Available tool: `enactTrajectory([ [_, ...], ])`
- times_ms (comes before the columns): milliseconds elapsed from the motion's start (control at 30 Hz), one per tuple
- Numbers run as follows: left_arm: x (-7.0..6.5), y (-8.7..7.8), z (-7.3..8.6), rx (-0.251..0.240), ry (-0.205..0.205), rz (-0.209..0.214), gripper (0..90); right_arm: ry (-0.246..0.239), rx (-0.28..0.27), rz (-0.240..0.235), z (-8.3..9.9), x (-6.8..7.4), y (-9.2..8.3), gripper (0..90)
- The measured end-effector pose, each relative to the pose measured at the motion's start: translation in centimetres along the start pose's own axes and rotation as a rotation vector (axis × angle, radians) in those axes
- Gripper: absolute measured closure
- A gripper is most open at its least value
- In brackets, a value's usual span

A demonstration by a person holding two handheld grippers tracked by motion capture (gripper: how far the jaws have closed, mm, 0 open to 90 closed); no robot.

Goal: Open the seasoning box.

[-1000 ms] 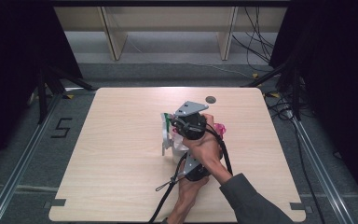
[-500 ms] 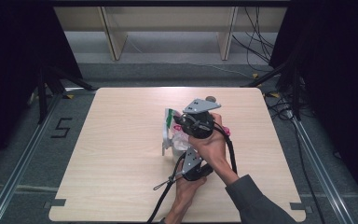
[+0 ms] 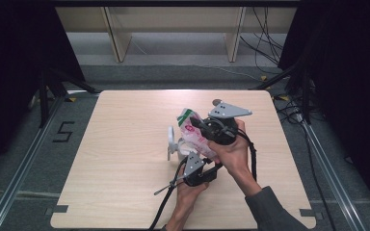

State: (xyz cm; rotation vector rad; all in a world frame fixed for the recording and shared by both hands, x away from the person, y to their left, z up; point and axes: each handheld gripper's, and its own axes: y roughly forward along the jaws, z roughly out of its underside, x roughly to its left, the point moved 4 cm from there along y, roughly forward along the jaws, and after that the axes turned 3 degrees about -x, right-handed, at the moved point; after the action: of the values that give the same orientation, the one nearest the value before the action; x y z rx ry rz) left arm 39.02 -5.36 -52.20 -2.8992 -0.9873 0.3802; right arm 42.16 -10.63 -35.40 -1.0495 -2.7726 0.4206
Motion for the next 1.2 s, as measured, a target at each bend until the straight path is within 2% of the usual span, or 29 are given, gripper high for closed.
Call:
enactTrajectory([
  [33,0.2,-0.2,-0.1,-0.011,0.012,-0.031,62.6,-0.007,-0.005,0.002,0.1,-0.2,-0.3,90.0],
  [67,0.2,-0.2,-0.1,-0.024,-0.014,-0.066,61.2,0.016,-0.018,-0.001,0.2,-0.3,-0.5,90.0],
  [100,0.2,-0.2,-0.2,-0.028,-0.009,-0.058,59.2,0.046,-0.026,-0.002,0.3,-0.4,-0.9,90.0],
  [133,0.1,-0.3,-0.2,-0.029,-0.018,-0.052,57.6,0.045,-0.043,-0.006,0.4,-0.7,-1.1,90.0],
  [167,0.2,-0.5,-0.2,-0.006,-0.001,-0.060,56.5,0.053,-0.053,-0.006,0.5,-0.9,-1.5,90.0],
  [200,0.1,-0.4,-0.2,-0.026,-0.011,-0.050,55.5,0.074,-0.067,-0.010,0.5,-1.0,-1.8,90.0],
  [233,0.2,-0.6,-0.2,-0.020,-0.012,-0.052,54.2,0.055,-0.073,-0.006,0.6,-1.2,-2.0,90.0],
  [267,0.2,-0.8,-0.3,-0.004,-0.004,-0.068,51.8,0.084,-0.081,-0.007,0.7,-1.3,-2.4,90.0],
  [300,0.2,-0.8,-0.4,-0.013,0.003,-0.067,50.1,0.079,-0.094,-0.013,0.8,-1.5,-2.6,90.0],
  [333,0.1,-0.9,-0.4,0.002,0.019,-0.087,48.9,0.089,-0.101,-0.011,0.9,-1.5,-2.9,90.0],
  [367,0.1,-1.0,-0.4,0.008,0.032,-0.085,47.6,0.093,-0.110,-0.020,0.9,-1.6,-3.1,90.0],
  [433,0.1,-1.1,-0.5,0.013,0.016,-0.082,44.9,0.105,-0.121,-0.021,1.1,-1.7,-3.3,90.0],
  [533,0.1,-1.7,-0.7,0.031,0.036,-0.128,39.2,0.136,-0.142,-0.019,1.6,-2.0,-3.5,90.0],
  [567,-0.1,-1.7,-0.8,0.010,0.007,-0.119,37.7,0.133,-0.151,-0.015,1.8,-2.3,-3.5,90.0],
  [633,-0.1,-2.1,-0.9,0.017,-0.006,-0.109,36.4,0.176,-0.154,-0.022,2.1,-2.2,-3.7,90.0],
  [667,-0.1,-2.1,-0.9,0.017,-0.006,-0.109,35.9,0.161,-0.149,-0.027,2.1,-2.3,-3.7,90.0],
  [700,-0.1,-2.3,-0.8,0.022,0.004,-0.105,35.4,0.176,-0.157,-0.021,2.2,-2.2,-3.9,90.0],
  [767,-0.1,-2.7,-0.6,0.049,0.027,-0.100,33.4,0.169,-0.161,-0.021,2.4,-2.3,-3.9,90.0],
  [800,0.0,-2.8,-0.5,0.045,0.023,-0.098,33.4,0.161,-0.168,-0.021,2.5,-2.4,-3.9,90.0],
  [833,0.0,-2.9,-0.4,0.029,0.009,-0.090,34.0,0.174,-0.169,-0.031,2.5,-2.2,-4.0,90.0],
  [900,0.1,-3.1,-0.4,0.047,0.020,-0.098,32.9,0.176,-0.182,-0.037,2.7,-2.3,-4.1,90.0],
  [933,0.0,-3.5,-0.3,0.064,0.022,-0.088,31.2,0.186,-0.191,-0.038,2.7,-2.3,-4.2,90.0],
  [967,0.1,-3.7,-0.3,0.059,0.020,-0.080,30.9,0.177,-0.176,-0.028,2.8,-2.4,-4.4,90.0],
  [1100,0.1,-5.1,-0.6,0.062,0.033,-0.074,30.7,0.202,-0.201,-0.023,2.9,-2.7,-4.8,90.0],
  [1200,0.1,-6.0,-0.8,0.057,0.043,-0.075,30.5,0.201,-0.198,-0.014,3.2,-3.2,-4.9,90.0],
])
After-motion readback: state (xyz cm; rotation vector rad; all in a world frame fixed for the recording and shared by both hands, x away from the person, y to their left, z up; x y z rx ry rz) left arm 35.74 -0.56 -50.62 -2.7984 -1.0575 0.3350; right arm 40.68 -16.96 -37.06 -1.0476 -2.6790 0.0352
